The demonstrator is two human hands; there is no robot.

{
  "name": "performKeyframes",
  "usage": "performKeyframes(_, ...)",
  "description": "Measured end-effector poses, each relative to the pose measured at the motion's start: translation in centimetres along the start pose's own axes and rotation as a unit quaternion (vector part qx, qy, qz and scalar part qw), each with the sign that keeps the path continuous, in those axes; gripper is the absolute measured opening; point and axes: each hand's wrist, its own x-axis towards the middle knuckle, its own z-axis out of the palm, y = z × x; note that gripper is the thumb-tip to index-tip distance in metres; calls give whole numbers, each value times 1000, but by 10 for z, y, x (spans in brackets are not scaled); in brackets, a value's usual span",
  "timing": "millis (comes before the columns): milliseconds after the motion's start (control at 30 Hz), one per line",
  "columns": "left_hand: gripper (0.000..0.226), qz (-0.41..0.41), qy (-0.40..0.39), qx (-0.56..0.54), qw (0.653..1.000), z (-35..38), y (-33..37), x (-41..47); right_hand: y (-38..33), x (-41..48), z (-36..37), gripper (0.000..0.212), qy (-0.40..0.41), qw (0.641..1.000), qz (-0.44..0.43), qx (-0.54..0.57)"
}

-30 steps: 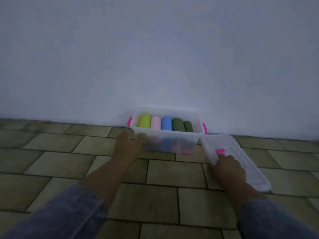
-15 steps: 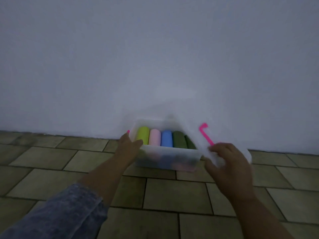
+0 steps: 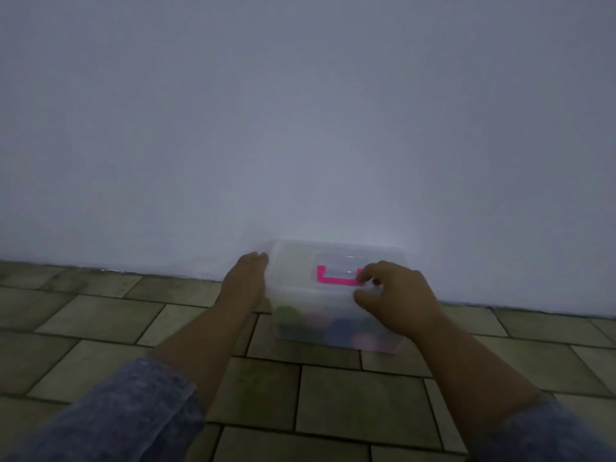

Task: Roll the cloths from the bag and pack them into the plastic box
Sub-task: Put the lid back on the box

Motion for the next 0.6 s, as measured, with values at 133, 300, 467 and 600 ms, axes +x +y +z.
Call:
performKeyframes(133,67,2,-74,119,990,15,22,21,17,25,-2,41,39,990,115,-73)
performKeyframes(300,82,-3,-116,270,956,34,41,32,41,41,6,66,-95,961,252,-55)
performKeyframes(467,86,8,-122,364,923,42,39,29,48,41,8,63,-122,944,306,8)
performKeyframes(600,86,9,-141,391,909,41,30,30,46,38,14,60,-121,938,326,13)
